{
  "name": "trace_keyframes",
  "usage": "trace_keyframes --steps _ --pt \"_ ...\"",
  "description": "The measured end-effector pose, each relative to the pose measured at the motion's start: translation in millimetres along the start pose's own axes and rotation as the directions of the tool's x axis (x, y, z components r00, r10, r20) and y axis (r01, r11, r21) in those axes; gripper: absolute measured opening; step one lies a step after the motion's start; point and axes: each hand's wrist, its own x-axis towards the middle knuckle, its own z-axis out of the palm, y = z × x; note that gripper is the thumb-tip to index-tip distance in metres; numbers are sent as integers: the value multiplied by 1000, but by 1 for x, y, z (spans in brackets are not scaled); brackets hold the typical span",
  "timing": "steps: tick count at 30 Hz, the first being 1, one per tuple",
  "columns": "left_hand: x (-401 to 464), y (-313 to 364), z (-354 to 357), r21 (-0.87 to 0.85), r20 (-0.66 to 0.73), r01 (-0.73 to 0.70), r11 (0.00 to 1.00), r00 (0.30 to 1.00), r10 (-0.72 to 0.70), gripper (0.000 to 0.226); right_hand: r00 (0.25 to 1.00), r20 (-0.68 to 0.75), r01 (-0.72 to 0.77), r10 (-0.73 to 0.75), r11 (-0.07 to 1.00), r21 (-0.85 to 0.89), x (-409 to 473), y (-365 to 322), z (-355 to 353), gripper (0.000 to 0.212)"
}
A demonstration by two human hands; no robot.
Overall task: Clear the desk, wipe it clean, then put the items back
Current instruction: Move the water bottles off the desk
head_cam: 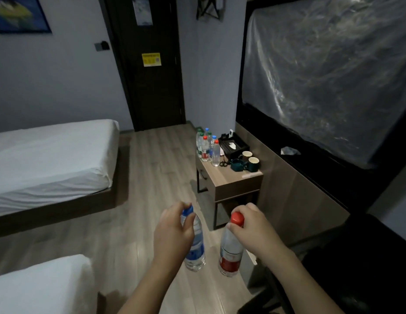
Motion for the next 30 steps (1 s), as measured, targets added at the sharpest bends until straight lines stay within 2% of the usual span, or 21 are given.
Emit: trace_keyframes --steps 7,14,22,30 --pt "147 -20 19 -28 -32 10 1000 999 -11 25 1000 3 2 -2 998 57 153 -22 -1 30" --pt "287 -80 59 19 -4 -1 1000 1000 1 26 999 -26 -33 33 999 -16 299 -26 28 27" --pt "455 -159 102 -2 182 -161 987 970 159 35 983 15 -178 182 974 -137 457 -47 73 27" --pt "591 -196 199 33 431 -231 973 881 194 25 934 -46 -357 354 932 -65 567 7 84 25"
